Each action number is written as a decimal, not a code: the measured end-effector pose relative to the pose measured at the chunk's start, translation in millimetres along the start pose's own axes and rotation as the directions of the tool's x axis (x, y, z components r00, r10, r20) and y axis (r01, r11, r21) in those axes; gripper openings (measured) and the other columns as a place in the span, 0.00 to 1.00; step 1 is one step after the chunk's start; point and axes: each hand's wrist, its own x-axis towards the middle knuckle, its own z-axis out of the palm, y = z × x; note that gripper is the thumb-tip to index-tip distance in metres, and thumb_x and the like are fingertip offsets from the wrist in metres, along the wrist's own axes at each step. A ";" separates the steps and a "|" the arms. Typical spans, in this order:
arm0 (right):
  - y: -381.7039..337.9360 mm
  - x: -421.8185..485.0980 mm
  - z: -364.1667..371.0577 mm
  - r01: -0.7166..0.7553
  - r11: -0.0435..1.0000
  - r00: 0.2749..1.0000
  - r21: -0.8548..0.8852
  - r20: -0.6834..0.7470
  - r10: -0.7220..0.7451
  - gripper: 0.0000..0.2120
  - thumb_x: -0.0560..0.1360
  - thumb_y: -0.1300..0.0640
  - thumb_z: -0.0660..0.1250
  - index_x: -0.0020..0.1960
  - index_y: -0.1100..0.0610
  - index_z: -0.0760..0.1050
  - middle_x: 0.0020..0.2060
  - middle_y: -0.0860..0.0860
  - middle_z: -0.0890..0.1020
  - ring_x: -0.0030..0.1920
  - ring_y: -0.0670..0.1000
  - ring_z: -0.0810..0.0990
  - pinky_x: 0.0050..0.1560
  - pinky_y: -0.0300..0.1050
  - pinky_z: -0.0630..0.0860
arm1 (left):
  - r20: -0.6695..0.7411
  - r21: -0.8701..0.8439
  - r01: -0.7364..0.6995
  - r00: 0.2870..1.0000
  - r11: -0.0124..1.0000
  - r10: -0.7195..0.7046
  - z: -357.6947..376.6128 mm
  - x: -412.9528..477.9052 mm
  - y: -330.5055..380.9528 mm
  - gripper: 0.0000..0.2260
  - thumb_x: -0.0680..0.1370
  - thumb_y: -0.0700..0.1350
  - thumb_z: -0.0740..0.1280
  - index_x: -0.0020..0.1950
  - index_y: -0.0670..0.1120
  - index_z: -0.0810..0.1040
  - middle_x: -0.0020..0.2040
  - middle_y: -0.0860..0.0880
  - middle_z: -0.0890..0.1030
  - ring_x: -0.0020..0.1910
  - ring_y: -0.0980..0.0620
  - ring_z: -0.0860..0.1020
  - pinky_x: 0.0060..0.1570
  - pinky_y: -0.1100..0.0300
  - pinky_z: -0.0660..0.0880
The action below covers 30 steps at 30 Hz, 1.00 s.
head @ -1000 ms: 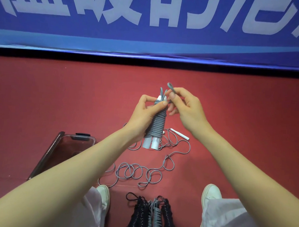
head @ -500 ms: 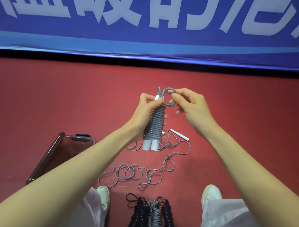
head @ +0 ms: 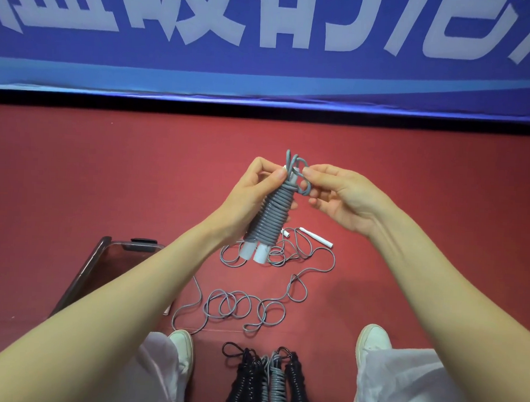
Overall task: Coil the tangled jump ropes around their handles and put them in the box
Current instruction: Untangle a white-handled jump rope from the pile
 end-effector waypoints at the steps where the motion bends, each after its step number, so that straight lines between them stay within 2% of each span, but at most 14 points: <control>1: -1.3 -0.5 -1.3 -0.026 0.999 0.999 -0.028 0.020 0.027 0.03 0.75 0.62 0.67 0.43 0.57 0.76 0.30 0.49 0.80 0.31 0.44 0.72 0.31 0.33 0.74 | 0.010 0.008 0.002 1.000 1.000 -0.002 -0.9 -0.1 0.0 0.05 0.80 0.44 0.61 0.47 0.44 0.68 0.43 0.42 0.79 0.34 0.47 0.80 0.31 0.55 0.78; 4: -4.4 -1.7 -4.3 -0.074 0.991 0.995 -0.115 0.052 0.080 0.02 0.74 0.62 0.69 0.42 0.59 0.77 0.31 0.51 0.80 0.34 0.46 0.71 0.28 0.32 0.70 | 0.070 0.036 0.051 0.996 0.998 -0.054 -3.5 -0.5 -0.5 0.07 0.76 0.47 0.65 0.46 0.45 0.69 0.43 0.43 0.80 0.33 0.46 0.81 0.33 0.53 0.77; 6: -0.9 -0.6 -2.8 -0.064 0.990 0.998 -0.122 0.002 0.065 0.05 0.72 0.63 0.70 0.40 0.59 0.74 0.32 0.54 0.78 0.31 0.45 0.71 0.26 0.32 0.68 | 0.110 0.045 0.106 0.988 0.993 -0.111 -5.1 -0.6 -1.2 0.08 0.73 0.47 0.66 0.45 0.45 0.69 0.43 0.43 0.80 0.33 0.46 0.81 0.31 0.54 0.77; 8: 6.0 0.0 2.2 0.043 0.992 0.994 -0.122 -0.095 -0.054 0.10 0.71 0.64 0.72 0.39 0.58 0.71 0.31 0.54 0.76 0.26 0.44 0.71 0.25 0.33 0.68 | 0.113 0.033 0.144 0.983 0.989 -0.146 -5.9 0.1 -1.9 0.08 0.74 0.46 0.67 0.45 0.45 0.69 0.43 0.43 0.80 0.33 0.46 0.81 0.31 0.54 0.77; 10: 9.3 -0.3 6.0 0.218 0.951 0.958 -0.218 -0.139 -0.251 0.09 0.70 0.66 0.73 0.43 0.59 0.73 0.31 0.53 0.79 0.26 0.44 0.75 0.28 0.34 0.73 | 0.078 0.003 0.164 0.983 0.986 -0.164 -5.8 1.2 -1.3 0.06 0.76 0.44 0.66 0.46 0.45 0.69 0.42 0.43 0.80 0.33 0.45 0.81 0.33 0.53 0.78; 13: 7.3 -3.3 3.8 0.337 0.868 0.931 -0.364 -0.008 -0.365 0.15 0.69 0.69 0.73 0.54 0.60 0.77 0.42 0.52 0.82 0.36 0.42 0.78 0.42 0.32 0.76 | -0.005 -0.033 0.167 0.986 0.985 -0.168 -7.7 4.1 0.0 0.04 0.79 0.43 0.65 0.46 0.45 0.71 0.39 0.46 0.82 0.33 0.46 0.82 0.32 0.54 0.78; 16: 11.7 -4.5 1.3 0.440 0.669 0.849 -0.600 0.036 -0.526 0.15 0.70 0.68 0.73 0.53 0.54 0.78 0.44 0.47 0.81 0.40 0.38 0.78 0.45 0.35 0.76 | 0.030 -0.021 0.179 0.984 0.984 -0.178 -9.5 4.0 1.4 0.04 0.77 0.43 0.66 0.47 0.44 0.72 0.41 0.47 0.83 0.34 0.47 0.82 0.32 0.55 0.78; 19: 16.7 -3.6 2.1 0.537 0.536 0.707 -0.652 0.001 -0.708 0.16 0.67 0.62 0.77 0.51 0.51 0.78 0.44 0.49 0.74 0.37 0.44 0.76 0.39 0.40 0.79 | 0.114 -0.045 0.229 0.968 0.972 -0.223 -10.9 1.1 4.8 0.07 0.73 0.46 0.66 0.47 0.44 0.72 0.42 0.45 0.82 0.33 0.47 0.82 0.28 0.57 0.78; 20: 15.6 -2.7 0.5 0.541 0.536 0.700 -0.648 -0.006 -0.714 0.17 0.66 0.61 0.78 0.51 0.50 0.77 0.43 0.48 0.73 0.37 0.44 0.76 0.39 0.40 0.78 | 0.144 -0.048 0.238 0.963 0.970 -0.229 -11.7 -0.1 7.1 0.07 0.73 0.46 0.66 0.47 0.44 0.72 0.42 0.44 0.82 0.33 0.47 0.82 0.28 0.58 0.78; 21: 13.5 -1.9 -1.0 0.532 0.579 0.735 -0.618 -0.002 -0.678 0.16 0.67 0.60 0.77 0.51 0.50 0.77 0.43 0.48 0.74 0.37 0.43 0.75 0.39 0.39 0.76 | 0.167 -0.037 0.242 0.958 0.970 -0.233 -12.7 -0.8 8.3 0.07 0.73 0.47 0.66 0.46 0.44 0.72 0.41 0.44 0.82 0.33 0.47 0.82 0.28 0.58 0.78; 23: 10.8 -1.5 -0.8 0.438 0.758 0.878 -0.484 0.050 -0.475 0.10 0.71 0.61 0.73 0.50 0.52 0.79 0.40 0.49 0.78 0.37 0.42 0.75 0.38 0.37 0.74 | 0.182 0.023 0.253 0.950 0.967 -0.253 -14.4 -2.2 7.1 0.07 0.73 0.47 0.66 0.46 0.45 0.72 0.40 0.44 0.82 0.33 0.46 0.82 0.30 0.56 0.79; 25: 14.6 0.0 3.0 0.317 0.857 0.948 -0.408 0.098 -0.304 0.03 0.74 0.61 0.70 0.47 0.55 0.80 0.37 0.48 0.80 0.35 0.41 0.75 0.38 0.34 0.72 | 0.173 0.118 0.265 0.944 0.957 -0.282 -12.3 -2.7 0.0 0.10 0.72 0.47 0.69 0.47 0.44 0.72 0.43 0.40 0.81 0.35 0.43 0.81 0.33 0.54 0.78; 27: 17.6 4.1 6.0 0.303 0.848 0.948 -0.436 0.048 -0.314 0.01 0.74 0.60 0.71 0.44 0.55 0.80 0.35 0.47 0.79 0.34 0.40 0.74 0.37 0.33 0.71 | 0.138 0.154 0.303 0.936 0.940 -0.324 -8.6 -1.9 -8.1 0.11 0.73 0.47 0.70 0.48 0.44 0.70 0.42 0.39 0.80 0.35 0.43 0.81 0.32 0.53 0.78; 30: 11.9 8.5 1.9 0.306 0.780 0.938 -0.546 0.032 -0.346 0.03 0.74 0.58 0.71 0.47 0.57 0.81 0.36 0.46 0.81 0.34 0.39 0.75 0.41 0.33 0.72 | 0.054 0.101 0.344 0.935 0.934 -0.350 -5.4 1.4 -12.9 0.07 0.78 0.44 0.67 0.49 0.45 0.69 0.38 0.43 0.80 0.32 0.45 0.81 0.29 0.55 0.78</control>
